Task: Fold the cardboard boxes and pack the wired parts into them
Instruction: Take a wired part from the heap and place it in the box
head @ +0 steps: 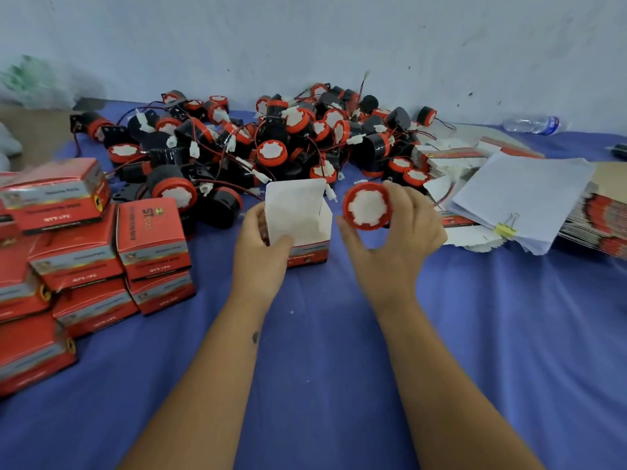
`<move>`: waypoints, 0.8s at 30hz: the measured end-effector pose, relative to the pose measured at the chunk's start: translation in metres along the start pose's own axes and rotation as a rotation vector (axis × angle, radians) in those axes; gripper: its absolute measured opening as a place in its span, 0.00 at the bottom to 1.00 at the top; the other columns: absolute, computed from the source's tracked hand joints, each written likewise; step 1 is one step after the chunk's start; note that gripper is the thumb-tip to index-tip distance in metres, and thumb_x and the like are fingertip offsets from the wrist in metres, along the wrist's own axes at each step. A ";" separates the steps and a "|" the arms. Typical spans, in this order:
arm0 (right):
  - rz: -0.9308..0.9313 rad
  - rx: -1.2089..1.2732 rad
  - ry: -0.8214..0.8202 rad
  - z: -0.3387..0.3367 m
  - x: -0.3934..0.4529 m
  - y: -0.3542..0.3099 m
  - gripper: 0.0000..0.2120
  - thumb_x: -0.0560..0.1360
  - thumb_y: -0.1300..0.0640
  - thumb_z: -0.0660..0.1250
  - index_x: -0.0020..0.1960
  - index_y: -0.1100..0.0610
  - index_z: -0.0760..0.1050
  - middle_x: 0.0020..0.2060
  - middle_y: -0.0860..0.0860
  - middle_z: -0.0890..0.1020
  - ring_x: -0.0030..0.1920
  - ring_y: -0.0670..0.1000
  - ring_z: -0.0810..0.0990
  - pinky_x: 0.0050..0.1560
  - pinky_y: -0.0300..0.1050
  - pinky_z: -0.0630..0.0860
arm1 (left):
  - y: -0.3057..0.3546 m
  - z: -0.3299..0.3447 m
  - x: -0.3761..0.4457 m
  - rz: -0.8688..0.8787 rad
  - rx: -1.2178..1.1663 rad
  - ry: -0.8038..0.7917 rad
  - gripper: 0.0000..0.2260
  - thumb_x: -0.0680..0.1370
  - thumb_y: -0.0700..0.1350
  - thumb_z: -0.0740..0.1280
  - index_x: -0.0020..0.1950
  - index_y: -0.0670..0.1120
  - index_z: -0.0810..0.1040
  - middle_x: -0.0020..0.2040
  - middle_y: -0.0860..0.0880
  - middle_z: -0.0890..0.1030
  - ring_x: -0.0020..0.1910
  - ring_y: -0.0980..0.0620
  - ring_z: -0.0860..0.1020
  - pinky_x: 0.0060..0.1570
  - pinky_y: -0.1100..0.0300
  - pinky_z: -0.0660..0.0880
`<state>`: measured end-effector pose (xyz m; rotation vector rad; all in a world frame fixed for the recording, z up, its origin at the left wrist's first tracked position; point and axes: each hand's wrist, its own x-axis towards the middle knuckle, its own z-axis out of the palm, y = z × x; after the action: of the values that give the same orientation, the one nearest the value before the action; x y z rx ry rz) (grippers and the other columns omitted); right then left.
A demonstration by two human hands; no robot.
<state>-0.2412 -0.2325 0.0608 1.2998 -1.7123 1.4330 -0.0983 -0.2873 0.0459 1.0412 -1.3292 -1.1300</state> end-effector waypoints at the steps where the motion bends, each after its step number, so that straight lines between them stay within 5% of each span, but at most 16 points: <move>1: -0.101 -0.013 -0.002 0.001 -0.001 -0.003 0.29 0.69 0.41 0.73 0.63 0.53 0.71 0.58 0.54 0.78 0.60 0.55 0.72 0.58 0.53 0.63 | -0.002 -0.001 0.001 0.001 0.021 0.007 0.21 0.77 0.37 0.66 0.63 0.59 0.72 0.52 0.64 0.78 0.52 0.67 0.77 0.41 0.72 0.75; 4: -0.334 0.048 -0.038 0.009 -0.007 -0.017 0.29 0.70 0.43 0.74 0.64 0.53 0.68 0.59 0.51 0.77 0.60 0.52 0.72 0.59 0.51 0.62 | -0.004 0.002 0.003 0.020 0.025 -0.014 0.18 0.79 0.40 0.68 0.59 0.62 0.74 0.50 0.66 0.81 0.51 0.66 0.79 0.47 0.66 0.78; 6: -0.389 0.106 -0.125 0.015 -0.011 -0.028 0.29 0.71 0.43 0.73 0.65 0.54 0.67 0.57 0.51 0.79 0.59 0.50 0.74 0.61 0.50 0.62 | -0.005 0.004 0.006 -0.029 -0.098 -0.043 0.13 0.80 0.38 0.67 0.58 0.55 0.77 0.49 0.60 0.84 0.53 0.58 0.81 0.50 0.62 0.79; 11: -0.300 0.057 -0.326 0.016 -0.009 -0.032 0.23 0.75 0.41 0.66 0.65 0.54 0.75 0.56 0.48 0.81 0.55 0.51 0.79 0.60 0.50 0.60 | -0.004 0.003 0.000 -0.025 -0.057 -0.104 0.17 0.80 0.33 0.62 0.60 0.53 0.79 0.48 0.61 0.85 0.51 0.60 0.82 0.44 0.69 0.77; 15: -0.246 -0.070 -0.367 0.012 -0.005 -0.021 0.18 0.76 0.44 0.68 0.63 0.49 0.78 0.59 0.47 0.81 0.57 0.51 0.79 0.58 0.52 0.58 | 0.002 0.004 0.003 -0.038 -0.050 -0.037 0.12 0.84 0.46 0.60 0.63 0.55 0.79 0.56 0.57 0.83 0.57 0.59 0.80 0.58 0.56 0.78; 20: -0.302 -0.082 -0.316 0.013 -0.006 -0.022 0.15 0.73 0.48 0.73 0.57 0.52 0.81 0.55 0.47 0.83 0.51 0.50 0.83 0.58 0.51 0.58 | 0.009 0.007 0.004 -0.115 -0.164 -0.043 0.14 0.85 0.48 0.57 0.68 0.50 0.76 0.63 0.49 0.81 0.63 0.50 0.78 0.65 0.44 0.74; 24: -0.370 -0.035 -0.237 0.016 -0.008 -0.027 0.12 0.70 0.51 0.76 0.49 0.56 0.84 0.47 0.49 0.86 0.42 0.50 0.84 0.59 0.50 0.62 | 0.009 0.006 0.003 -0.090 -0.188 -0.080 0.14 0.83 0.49 0.60 0.67 0.50 0.75 0.61 0.52 0.81 0.60 0.56 0.79 0.59 0.56 0.77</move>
<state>-0.2111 -0.2442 0.0606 1.7168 -1.5249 1.0663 -0.1045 -0.2881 0.0556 0.9335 -1.2212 -1.3489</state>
